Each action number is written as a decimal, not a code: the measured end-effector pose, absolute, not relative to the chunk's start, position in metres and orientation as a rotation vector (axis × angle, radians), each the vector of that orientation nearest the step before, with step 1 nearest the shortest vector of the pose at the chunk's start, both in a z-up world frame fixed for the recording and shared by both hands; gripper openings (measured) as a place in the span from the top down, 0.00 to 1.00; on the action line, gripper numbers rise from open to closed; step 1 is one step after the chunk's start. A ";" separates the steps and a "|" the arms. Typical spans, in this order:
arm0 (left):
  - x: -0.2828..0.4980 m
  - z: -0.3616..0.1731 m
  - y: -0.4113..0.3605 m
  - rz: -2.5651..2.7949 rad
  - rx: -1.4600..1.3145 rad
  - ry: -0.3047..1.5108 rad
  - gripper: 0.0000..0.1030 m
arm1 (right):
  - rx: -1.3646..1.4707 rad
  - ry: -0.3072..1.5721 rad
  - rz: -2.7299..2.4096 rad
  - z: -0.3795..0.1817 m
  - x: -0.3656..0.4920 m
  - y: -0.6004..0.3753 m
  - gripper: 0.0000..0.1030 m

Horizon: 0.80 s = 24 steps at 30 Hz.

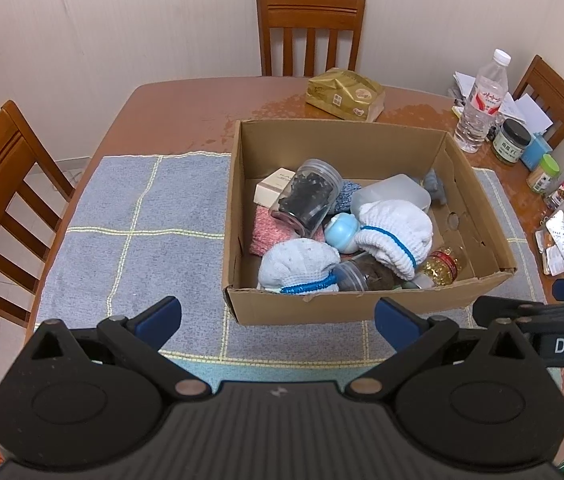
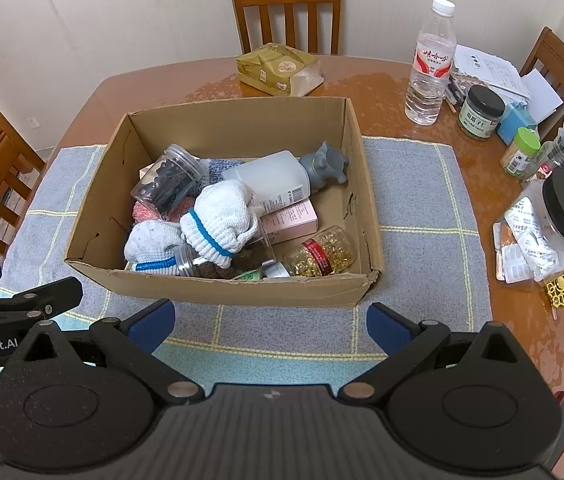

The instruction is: Organize objects

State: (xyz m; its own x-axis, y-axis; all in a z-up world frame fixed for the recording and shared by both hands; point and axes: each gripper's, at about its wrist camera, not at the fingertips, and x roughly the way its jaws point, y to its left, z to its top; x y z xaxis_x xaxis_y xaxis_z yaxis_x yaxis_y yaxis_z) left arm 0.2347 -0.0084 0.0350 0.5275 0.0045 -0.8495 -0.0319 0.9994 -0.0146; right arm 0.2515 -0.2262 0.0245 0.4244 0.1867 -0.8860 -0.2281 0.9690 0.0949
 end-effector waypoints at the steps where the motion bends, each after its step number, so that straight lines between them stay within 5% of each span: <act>1: 0.235 0.035 -0.008 0.021 -0.029 1.015 0.01 | -0.042 1.102 0.260 0.025 0.251 -0.226 0.00; 24: 0.232 0.036 -0.010 0.022 -0.024 1.014 0.01 | -0.043 1.110 0.259 0.026 0.247 -0.228 0.00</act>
State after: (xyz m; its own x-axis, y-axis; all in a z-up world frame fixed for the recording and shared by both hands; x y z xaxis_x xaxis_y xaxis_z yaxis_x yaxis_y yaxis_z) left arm 0.2318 -0.0097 0.0359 0.5283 0.0072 -0.8490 -0.0297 0.9995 -0.0100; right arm 0.2470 -0.2283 0.0264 0.4182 0.1855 -0.8892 -0.2279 0.9690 0.0950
